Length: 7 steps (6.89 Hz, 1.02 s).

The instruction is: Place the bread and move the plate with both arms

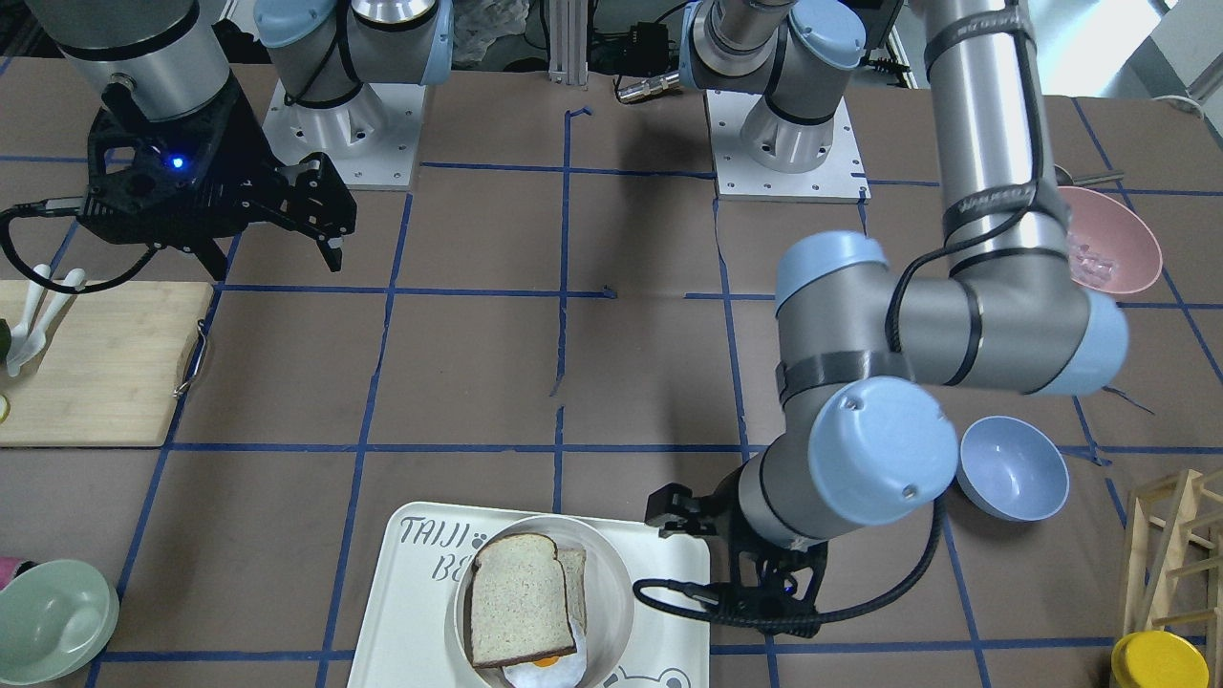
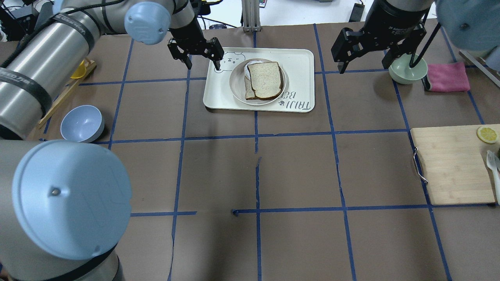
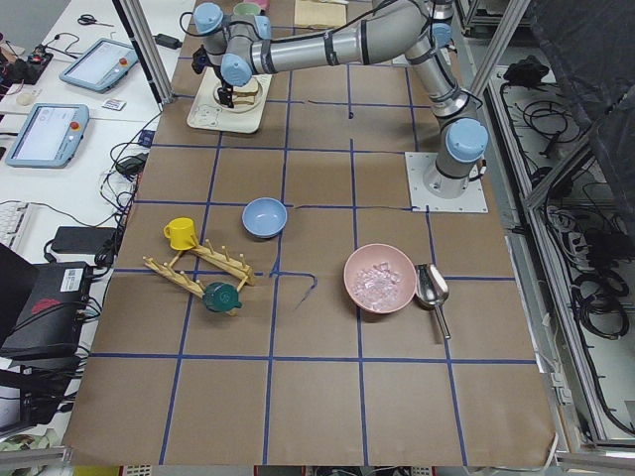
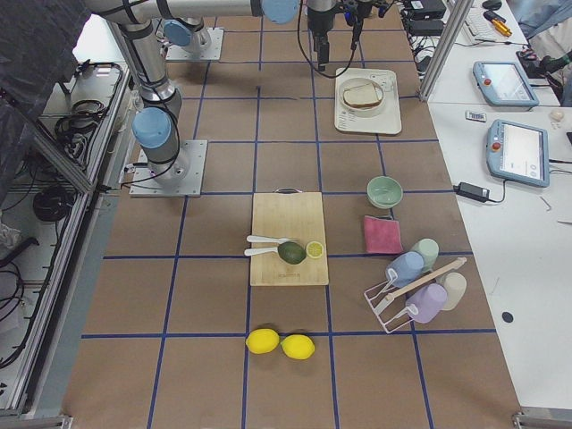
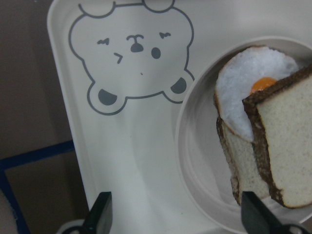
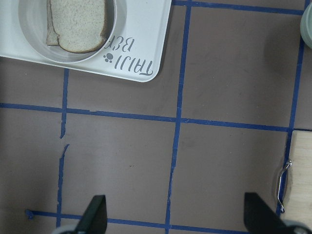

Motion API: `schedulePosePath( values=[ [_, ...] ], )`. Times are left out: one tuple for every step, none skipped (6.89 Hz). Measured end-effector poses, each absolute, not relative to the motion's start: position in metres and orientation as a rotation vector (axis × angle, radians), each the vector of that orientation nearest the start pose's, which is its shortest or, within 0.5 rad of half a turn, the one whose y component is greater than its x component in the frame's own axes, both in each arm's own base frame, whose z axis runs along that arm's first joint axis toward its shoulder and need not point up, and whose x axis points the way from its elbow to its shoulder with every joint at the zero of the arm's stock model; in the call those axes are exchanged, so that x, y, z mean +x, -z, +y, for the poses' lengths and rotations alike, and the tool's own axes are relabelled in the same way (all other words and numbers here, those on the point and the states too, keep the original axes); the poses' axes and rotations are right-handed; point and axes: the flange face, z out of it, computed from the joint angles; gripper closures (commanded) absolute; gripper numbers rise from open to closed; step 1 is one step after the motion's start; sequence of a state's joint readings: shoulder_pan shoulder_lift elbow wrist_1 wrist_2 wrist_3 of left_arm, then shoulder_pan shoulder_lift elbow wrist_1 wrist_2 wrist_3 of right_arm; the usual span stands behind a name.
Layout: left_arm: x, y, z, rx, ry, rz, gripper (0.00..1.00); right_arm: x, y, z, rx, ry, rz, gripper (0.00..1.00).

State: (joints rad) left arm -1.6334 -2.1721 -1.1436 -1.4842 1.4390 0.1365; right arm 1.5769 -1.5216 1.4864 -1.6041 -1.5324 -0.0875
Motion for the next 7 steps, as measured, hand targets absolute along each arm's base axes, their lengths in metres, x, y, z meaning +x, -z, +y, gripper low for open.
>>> schedulePosePath(
  values=[
    [-0.169,-0.374,-0.686,0.267,-0.205,3.249,0.0,0.14,-0.509,-0.518,-0.147,0.116,3.1,0.0],
    [-0.153,-0.413,-0.66,0.23,-0.241,3.246,0.0,0.141,-0.511,-0.518,-0.147,0.125,3.098,0.0],
    [-0.144,-0.443,-0.632,0.203,-0.257,3.248,0.0,0.141,-0.511,-0.52,-0.146,0.137,3.098,0.0],
    [-0.14,-0.461,-0.605,0.167,-0.263,3.247,0.0,0.14,-0.512,-0.521,-0.145,0.154,3.099,0.0],
    [-0.136,-0.47,-0.578,0.115,-0.269,3.229,0.0,0.14,-0.513,-0.523,-0.142,0.175,3.1,0.0],
    [-0.131,-0.475,-0.554,0.066,-0.262,3.199,0.0,0.14,-0.513,-0.524,-0.124,0.193,3.101,0.0],
    [-0.126,-0.48,-0.535,0.024,-0.244,3.183,0.0,0.14,-0.513,-0.524,-0.089,0.191,3.101,0.0]
  ],
)
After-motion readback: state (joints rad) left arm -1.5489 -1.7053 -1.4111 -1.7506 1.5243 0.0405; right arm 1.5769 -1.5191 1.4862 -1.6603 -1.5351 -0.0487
